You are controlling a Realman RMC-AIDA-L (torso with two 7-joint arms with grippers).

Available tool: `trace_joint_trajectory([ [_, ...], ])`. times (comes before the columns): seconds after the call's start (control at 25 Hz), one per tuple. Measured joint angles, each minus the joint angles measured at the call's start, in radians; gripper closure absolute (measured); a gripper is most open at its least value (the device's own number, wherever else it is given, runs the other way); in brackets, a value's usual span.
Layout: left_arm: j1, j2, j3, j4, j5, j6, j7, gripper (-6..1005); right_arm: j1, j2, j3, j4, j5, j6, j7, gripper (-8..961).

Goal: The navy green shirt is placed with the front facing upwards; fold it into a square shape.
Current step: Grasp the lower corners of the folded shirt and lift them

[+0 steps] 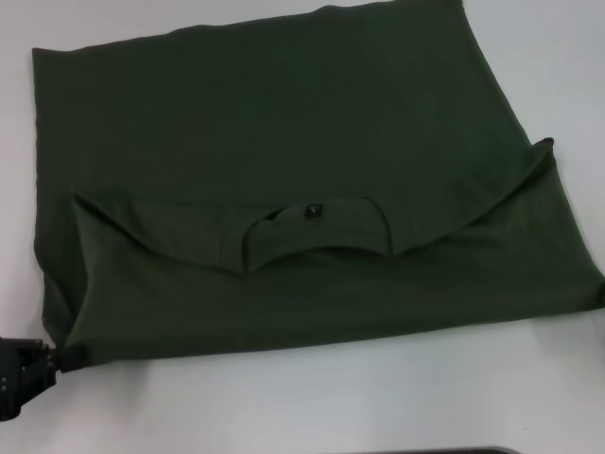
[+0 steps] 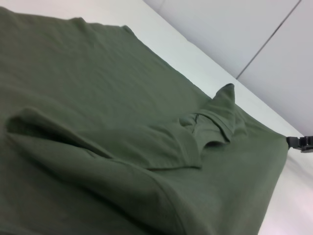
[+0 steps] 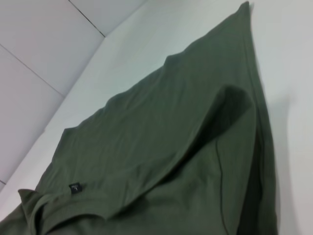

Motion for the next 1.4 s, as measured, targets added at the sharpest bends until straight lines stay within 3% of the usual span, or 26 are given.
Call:
trace_joint_trajectory([
  [0.52,0.01,0.004,-0.01,-0.007,0.042,0.014,0.001,989,-0.041,0.01,0.02,0.0,-0.002,-0.019,-0.026,932],
  [1.08,-0.025,0.019,-0.009,-0.007,0.042,0.005,0.001,987,-0.057,0.028,0.047,0.0,-0.002,-0.042,-0.054,931],
  [1.4,-0.075,0.05,-0.009,-0.075,0.042,-0.024,0.003,986,-0.084,0.036,0.079,0.001,-0.002,-0.051,-0.07,931],
])
